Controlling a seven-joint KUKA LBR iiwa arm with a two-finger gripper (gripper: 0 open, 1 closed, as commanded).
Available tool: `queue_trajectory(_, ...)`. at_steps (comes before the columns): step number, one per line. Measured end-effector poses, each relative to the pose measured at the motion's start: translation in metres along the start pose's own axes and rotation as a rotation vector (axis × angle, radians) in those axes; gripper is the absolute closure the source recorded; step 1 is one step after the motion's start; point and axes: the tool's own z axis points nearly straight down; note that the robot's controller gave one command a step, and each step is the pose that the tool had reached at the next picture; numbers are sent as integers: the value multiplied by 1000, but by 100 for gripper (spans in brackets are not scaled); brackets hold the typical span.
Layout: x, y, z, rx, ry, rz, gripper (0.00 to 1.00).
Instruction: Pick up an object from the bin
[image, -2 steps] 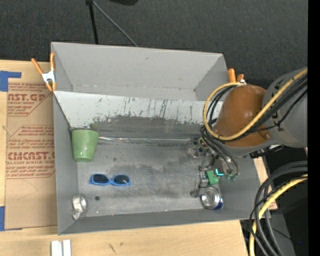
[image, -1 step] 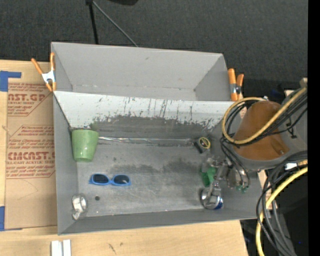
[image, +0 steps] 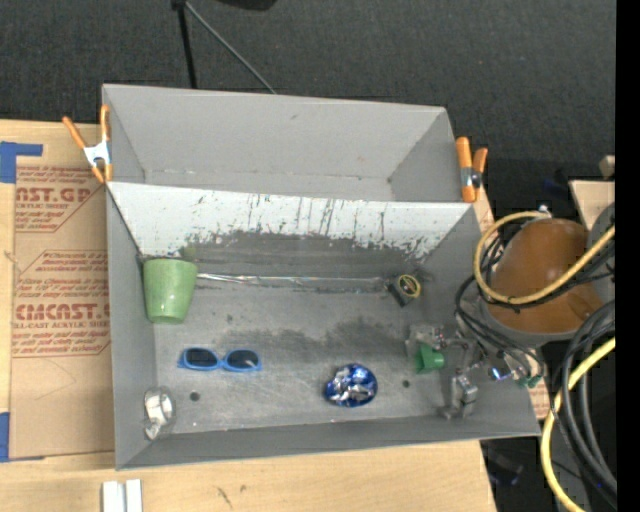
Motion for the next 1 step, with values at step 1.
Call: queue_trajectory(1,-36,72,-7,-3,5,-14,0)
